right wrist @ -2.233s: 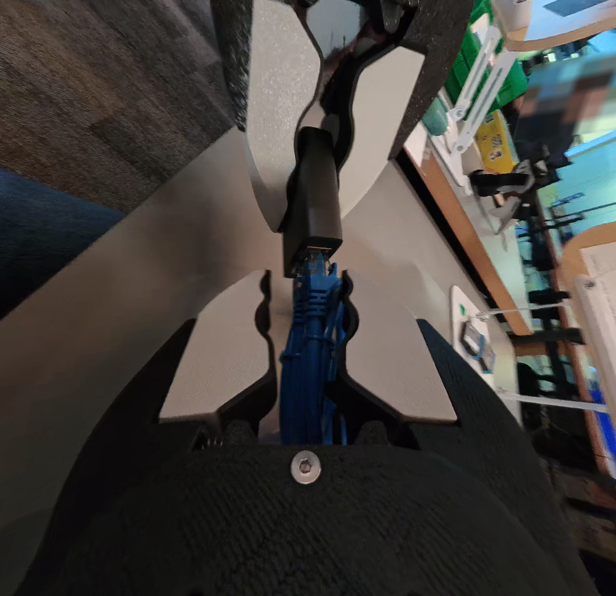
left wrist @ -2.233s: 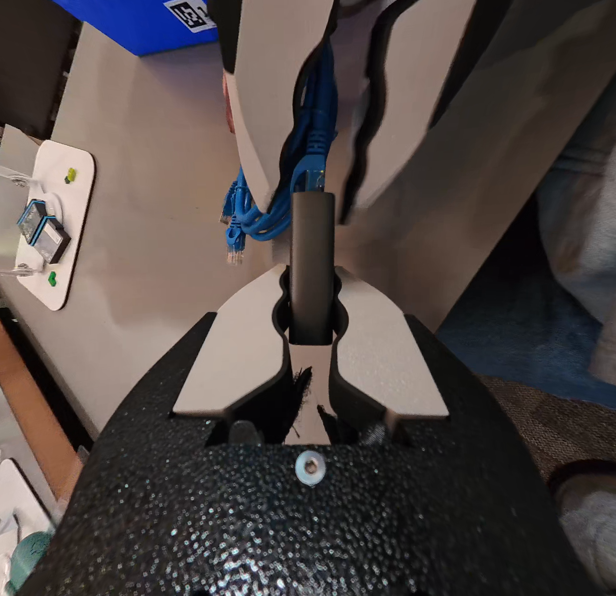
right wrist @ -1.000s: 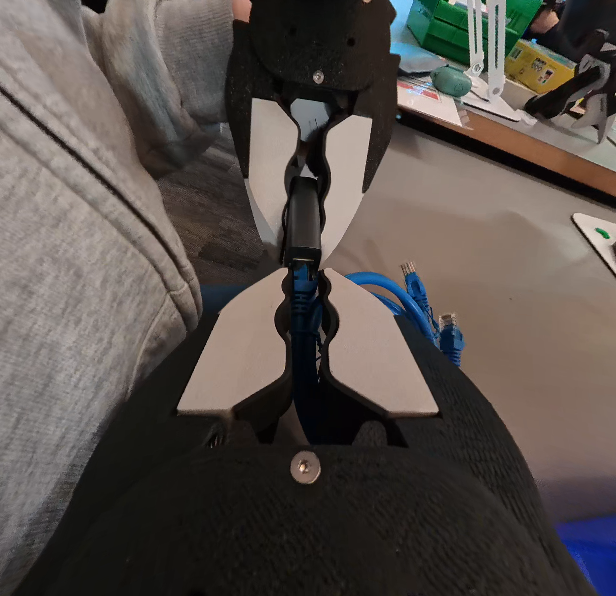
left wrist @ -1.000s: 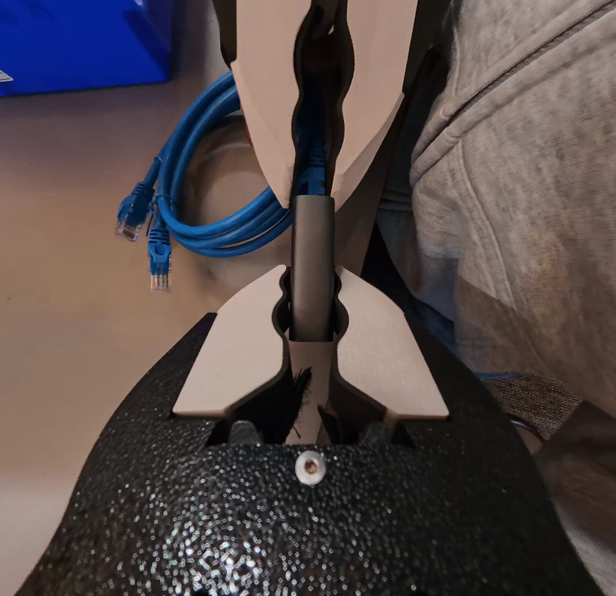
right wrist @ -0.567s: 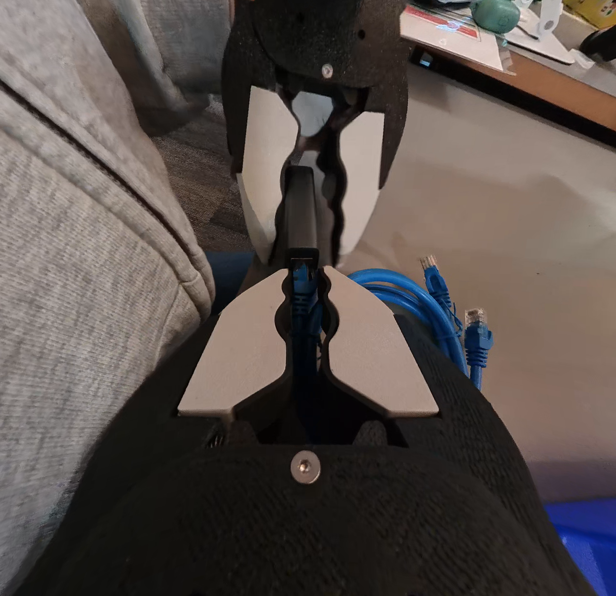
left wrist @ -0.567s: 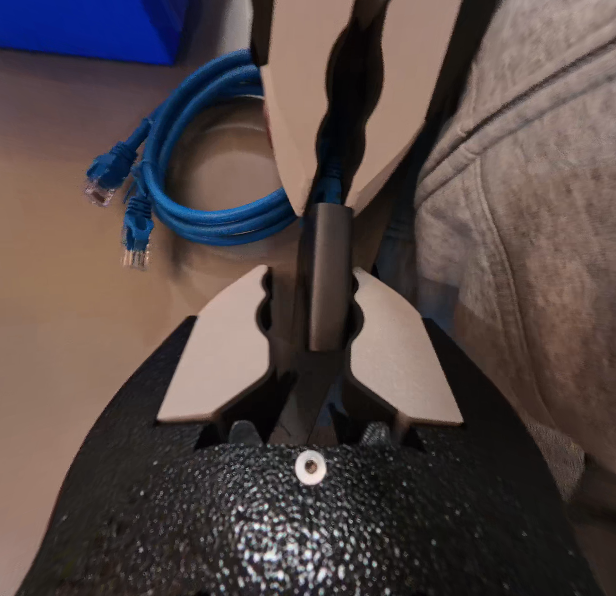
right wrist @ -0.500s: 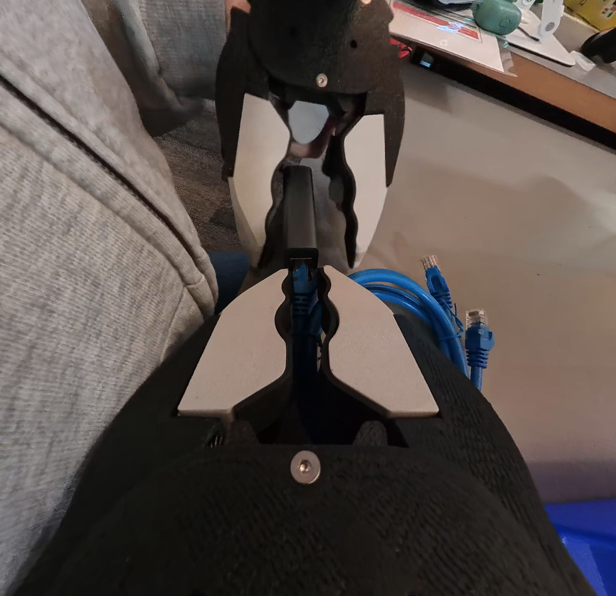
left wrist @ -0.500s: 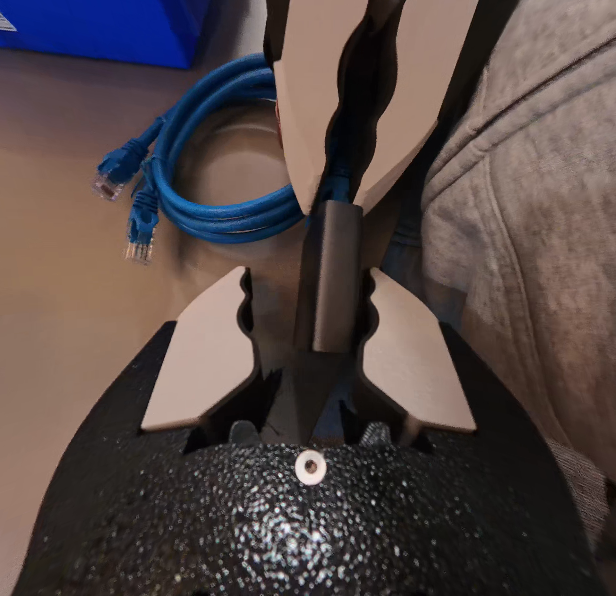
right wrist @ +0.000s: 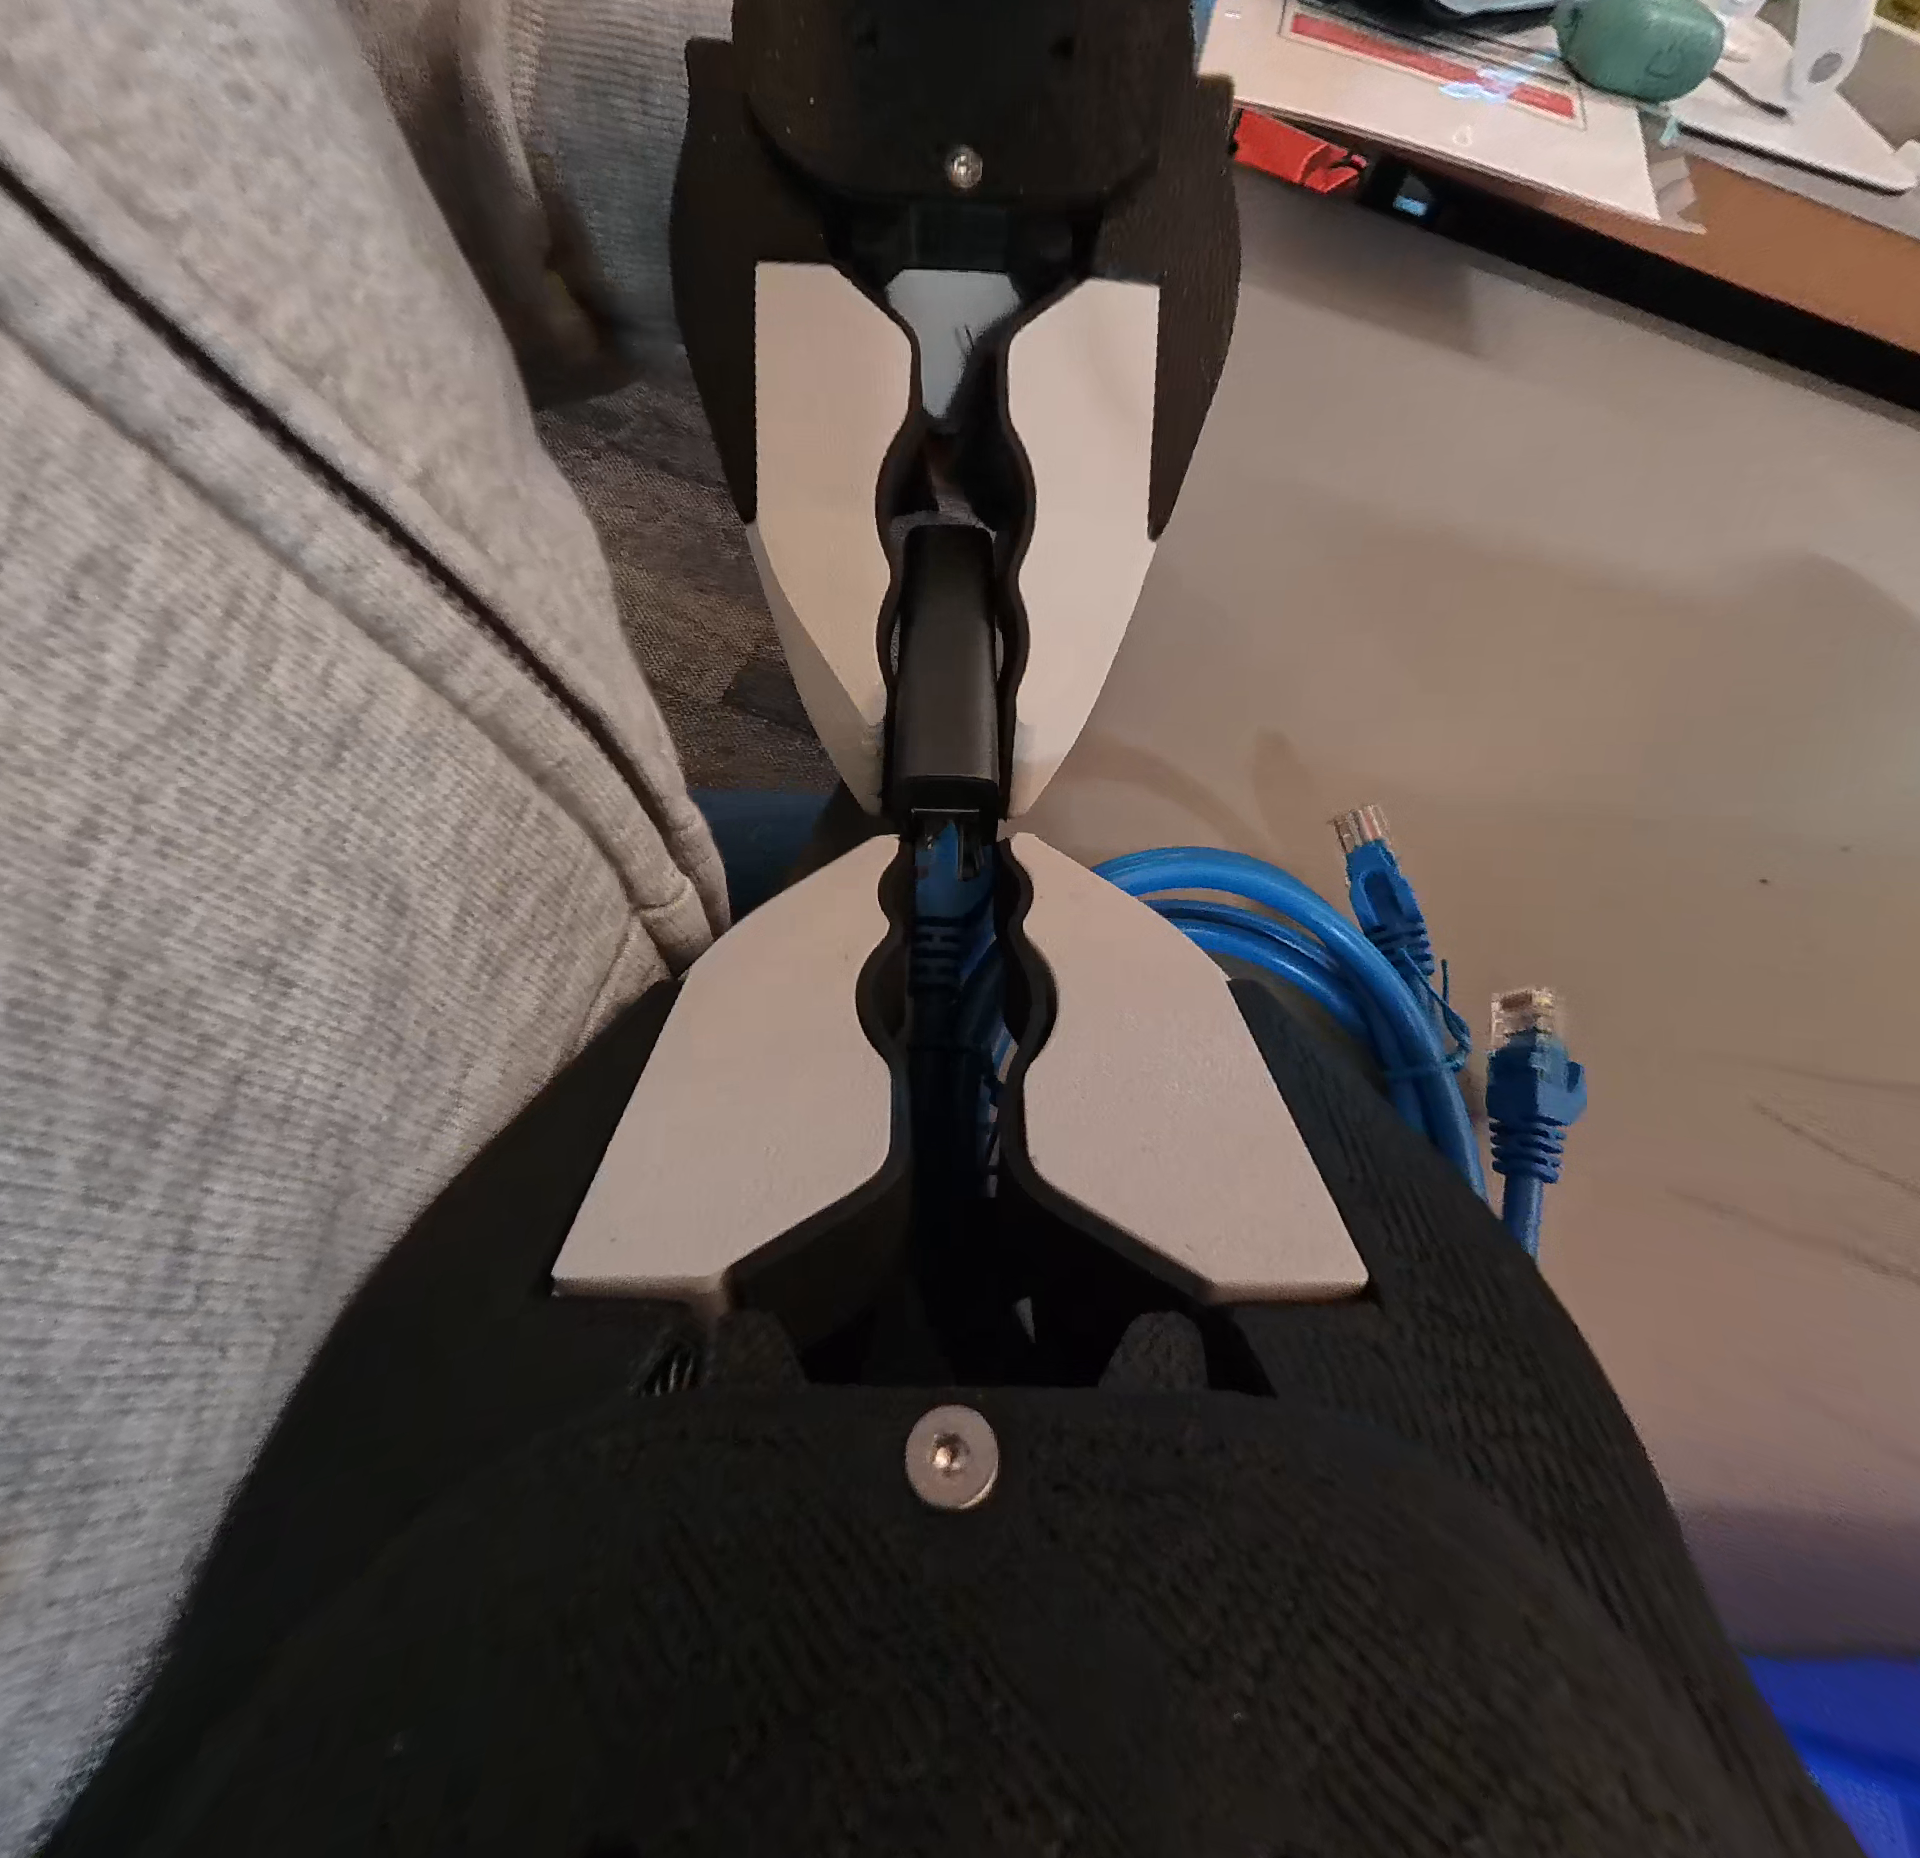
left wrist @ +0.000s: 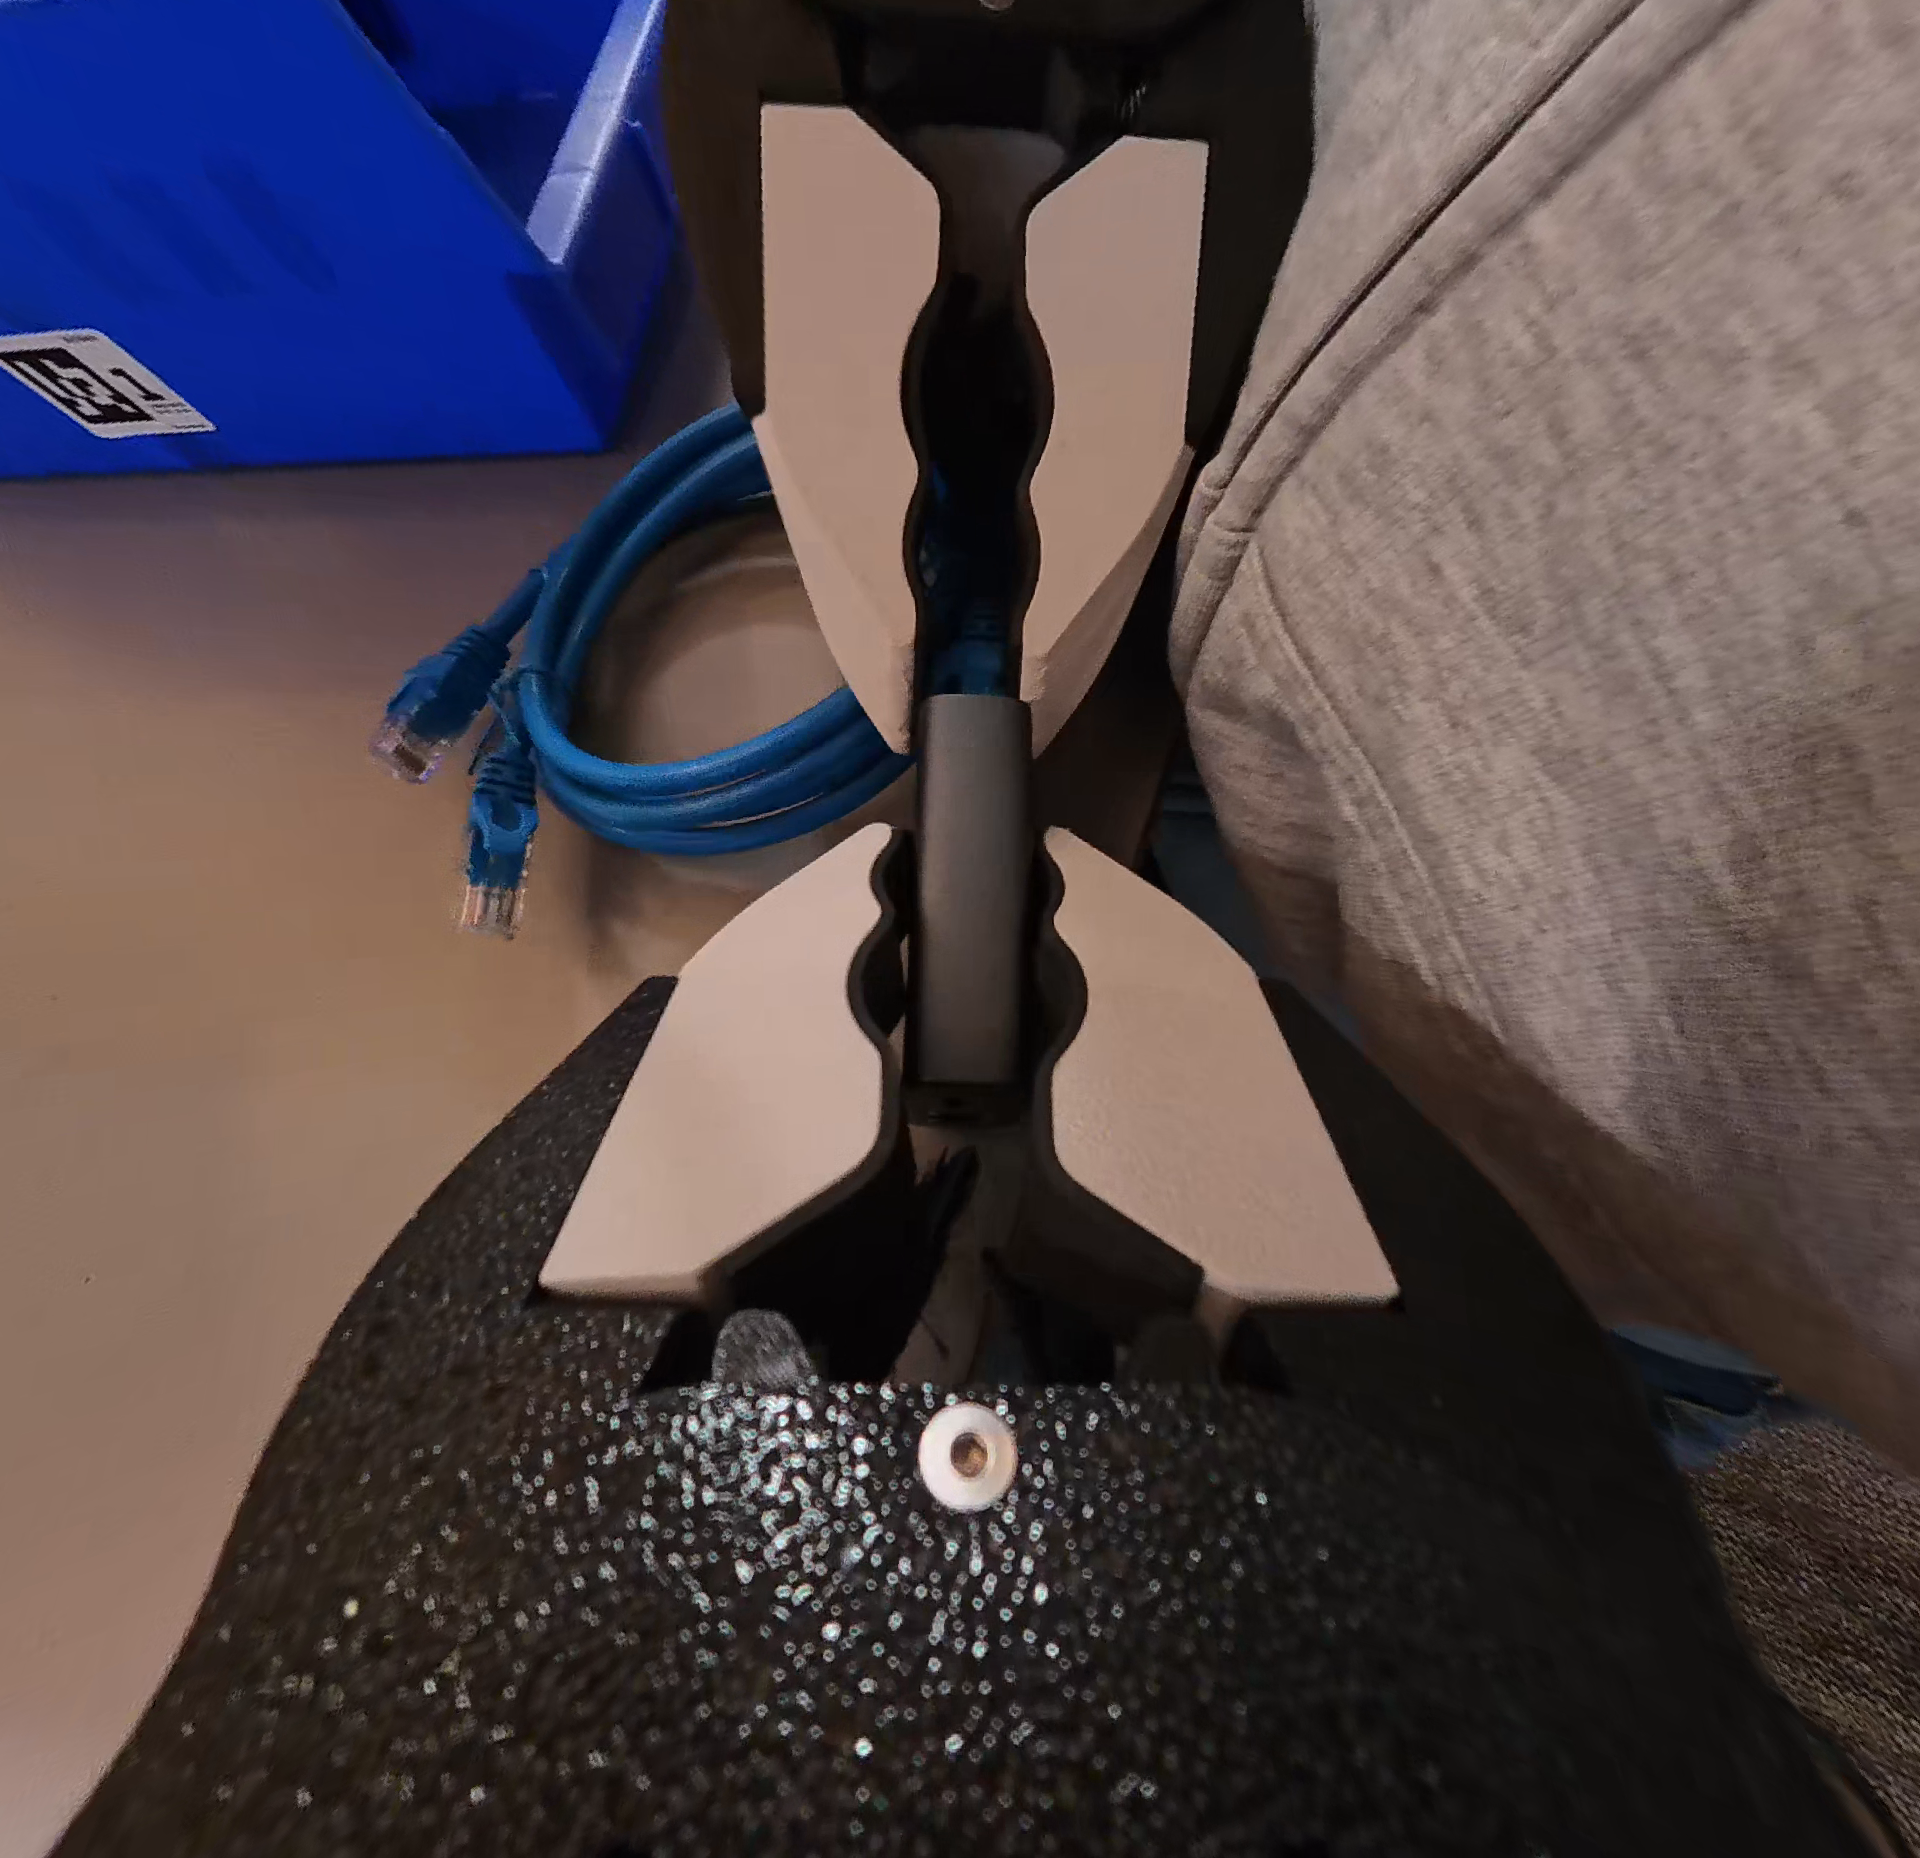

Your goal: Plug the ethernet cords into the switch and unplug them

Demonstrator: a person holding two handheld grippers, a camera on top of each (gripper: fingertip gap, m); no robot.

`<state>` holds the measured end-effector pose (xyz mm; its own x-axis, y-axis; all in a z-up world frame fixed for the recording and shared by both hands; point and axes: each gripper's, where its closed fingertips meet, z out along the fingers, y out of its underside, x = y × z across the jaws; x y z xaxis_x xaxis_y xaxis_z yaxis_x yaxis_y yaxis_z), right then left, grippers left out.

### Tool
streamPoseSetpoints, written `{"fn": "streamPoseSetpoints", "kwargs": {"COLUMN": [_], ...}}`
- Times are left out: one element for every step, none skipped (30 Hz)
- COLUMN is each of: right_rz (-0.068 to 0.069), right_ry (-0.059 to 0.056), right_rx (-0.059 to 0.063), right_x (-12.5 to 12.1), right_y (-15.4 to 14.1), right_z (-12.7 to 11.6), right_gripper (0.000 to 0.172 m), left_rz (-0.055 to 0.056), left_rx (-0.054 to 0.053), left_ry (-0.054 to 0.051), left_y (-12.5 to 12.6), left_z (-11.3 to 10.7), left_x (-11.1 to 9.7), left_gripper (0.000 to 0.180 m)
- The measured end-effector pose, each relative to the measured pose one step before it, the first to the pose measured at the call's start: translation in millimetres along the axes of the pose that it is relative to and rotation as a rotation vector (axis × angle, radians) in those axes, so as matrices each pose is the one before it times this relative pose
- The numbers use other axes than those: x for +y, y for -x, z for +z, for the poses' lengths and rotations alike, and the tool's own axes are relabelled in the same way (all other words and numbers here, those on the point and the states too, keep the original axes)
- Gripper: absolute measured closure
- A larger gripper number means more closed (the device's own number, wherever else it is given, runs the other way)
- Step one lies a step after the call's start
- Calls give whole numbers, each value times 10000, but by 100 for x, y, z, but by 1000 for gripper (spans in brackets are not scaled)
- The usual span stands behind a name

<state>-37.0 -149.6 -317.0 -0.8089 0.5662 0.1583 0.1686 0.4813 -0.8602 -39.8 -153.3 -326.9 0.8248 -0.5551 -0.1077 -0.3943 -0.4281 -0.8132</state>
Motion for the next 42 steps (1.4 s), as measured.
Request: {"fn": "streamPoseSetpoints", "kwargs": {"right_rz": [95,89,120,169,157,59,-23,-64,-73,-44,42,99,25,-83,-53,32,70,66,69,79,55,57,70,57,7,-22,-43,-42,-6,15,3,-18,-72,-112,-150,-67,44,37,34,-30,-51,-79], "right_ry": [9,12,14,21,21,12,13,4,-18,-60,-123,-139,-97,-50,-108,-181,-163,-161,-160,-109,-74,-90,-94,-45,-13,8,6,-16,-47,-68,-50,-24,-8,28,63,40,-25,-56,-15,1,28,39], "right_rx": [-15,10,6,-7,-33,-36,-7,-17,-116,-200,-288,-306,-202,-192,-236,-249,-273,-261,-224,-180,-134,-123,-107,-136,-95,-47,10,17,-82,-100,-83,-30,1,0,9,-63,-95,-71,-90,-31,-15,26], "right_x": [7,14,9,10,16,-3,6,-2,-35,-59,-117,-141,-114,-103,-189,-270,-261,-318,-335,-223,-124,-111,-148,-136,-95,-60,-41,-85,-123,-137,-79,-61,-86,-101,-98,-123,-106,-74,-70,-93,-52,-61], "right_y": [-10,-31,-26,-20,6,12,18,75,200,265,278,260,141,170,220,239,292,335,337,262,164,157,164,256,224,151,22,-11,130,152,131,89,108,192,232,315,280,191,162,84,6,-74], "right_z": [12,-1,15,14,18,18,5,10,-9,-81,-135,-159,-153,-148,-197,-202,-201,-184,-174,-122,-124,-147,-175,-126,-45,8,-1,-37,-54,-51,-10,-3,-40,-46,-68,-60,-27,-6,-24,-51,-67,-70], "right_gripper": [157,157,157,157,158,158,158,158,159,159,159,159,159,159,158,158,158,158,158,158,158,158,158,158,158,157,157,158,158,158,158,158,158,158,158,158,158,158,158,158,158,158], "left_rz": [-24,-71,-62,-64,-79,-25,29,77,63,47,73,100,111,106,10,-46,-134,-220,-427,-391,-155,-3,45,30,6,-10,34,70,63,65,61,-8,-58,-50,29,40,74,-35,-111,-9,63,59], "left_rx": [105,87,59,20,17,0,-9,9,129,201,183,160,61,43,130,147,197,291,401,382,152,45,-31,19,71,101,0,-107,-18,1,-11,-22,-64,-71,-171,-150,-130,-92,-18,-85,-124,-122], "left_ry": [-4,-23,-45,-72,-64,-22,32,61,56,-2,-85,-93,-49,-22,-101,-227,-249,-404,-637,-499,-184,4,21,50,37,46,32,28,10,-10,20,-8,-62,-62,-12,48,36,-36,-26,-10,25,10], "left_y": [18,26,25,22,2,-10,-15,-37,-159,-249,-270,-263,-123,-114,-217,-207,-261,-349,-374,-338,-195,-142,-103,-207,-238,-210,-58,58,-123,-168,-121,-88,-60,-146,-152,-249,-284,-179,-200,-86,2,64], "left_z": [11,9,-3,-1,-16,-19,-13,-17,-48,-10,-13,-27,-30,3,-9,-77,-46,-41,-43,-25,56,78,83,72,53,1,-16,-38,-15,-10,-14,0,8,45,60,97,76,25,41,3,-8,-27], "left_x": [-2,-2,-19,-12,-10,-5,-5,18,14,-46,-152,-212,-210,-163,-252,-359,-365,-428,-504,-376,-174,-164,-222,-196,-124,-30,-4,-37,-112,-143,-63,-50,-98,-124,-154,-167,-142,-101,-75,-135,-85,-89], "left_gripper": [160,160,160,160,160,160,160,160,160,160,160,160,160,160,160,160,159,160,160,159,159,159,159,159,158,158,158,159,159,159,159,159,159,159,159,159,159,159,160,160,160,160]}}
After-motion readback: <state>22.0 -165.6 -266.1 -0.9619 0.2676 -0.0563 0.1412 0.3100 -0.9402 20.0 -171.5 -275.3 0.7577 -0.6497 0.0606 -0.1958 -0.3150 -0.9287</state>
